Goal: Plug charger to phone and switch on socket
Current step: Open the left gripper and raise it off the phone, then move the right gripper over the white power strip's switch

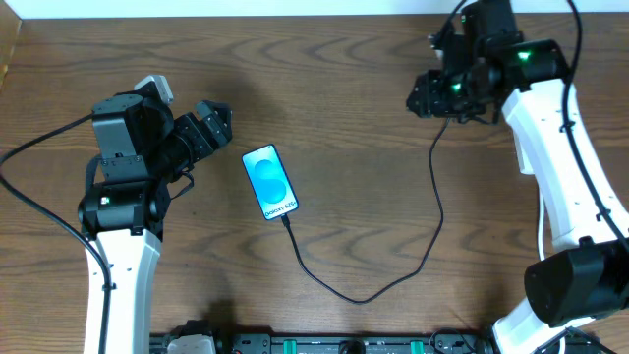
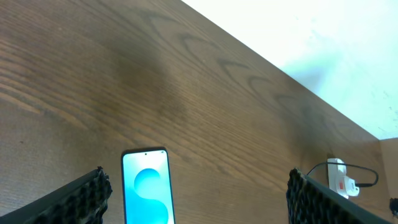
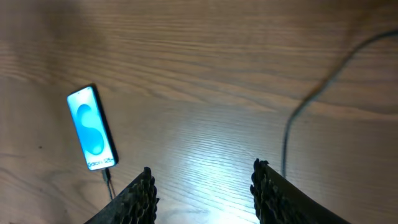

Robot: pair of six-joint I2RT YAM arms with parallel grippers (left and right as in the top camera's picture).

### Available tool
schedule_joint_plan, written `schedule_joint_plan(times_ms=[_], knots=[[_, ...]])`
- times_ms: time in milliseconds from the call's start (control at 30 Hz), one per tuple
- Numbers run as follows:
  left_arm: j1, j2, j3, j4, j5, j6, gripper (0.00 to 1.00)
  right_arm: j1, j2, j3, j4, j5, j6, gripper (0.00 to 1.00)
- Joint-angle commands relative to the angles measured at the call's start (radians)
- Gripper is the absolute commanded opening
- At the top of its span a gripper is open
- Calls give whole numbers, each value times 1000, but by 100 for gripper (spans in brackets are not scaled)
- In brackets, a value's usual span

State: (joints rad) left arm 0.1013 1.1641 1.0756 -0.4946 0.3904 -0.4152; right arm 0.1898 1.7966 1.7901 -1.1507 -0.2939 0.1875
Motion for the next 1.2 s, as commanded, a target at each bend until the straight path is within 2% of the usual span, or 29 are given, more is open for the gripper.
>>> schedule_joint_plan(times_ms=[0, 700, 733, 800, 867, 1167], knots=[[4, 7, 3, -3, 5, -1, 92, -45, -32, -4, -24, -4, -26, 49], [4, 7, 3, -3, 5, -1, 92, -84, -31, -5, -72, 60, -62, 50], [4, 7, 3, -3, 5, -1, 92, -98, -31, -5, -50, 59, -45, 43], [4, 7, 3, -3, 5, -1, 92, -129, -31, 2, -3, 47, 2, 19], [4, 7, 3, -3, 5, -1, 92, -166, -31, 12, 26, 22, 26, 2], [4, 7, 3, -3, 5, -1, 92, -436, -28, 22, 44, -4, 23, 1]])
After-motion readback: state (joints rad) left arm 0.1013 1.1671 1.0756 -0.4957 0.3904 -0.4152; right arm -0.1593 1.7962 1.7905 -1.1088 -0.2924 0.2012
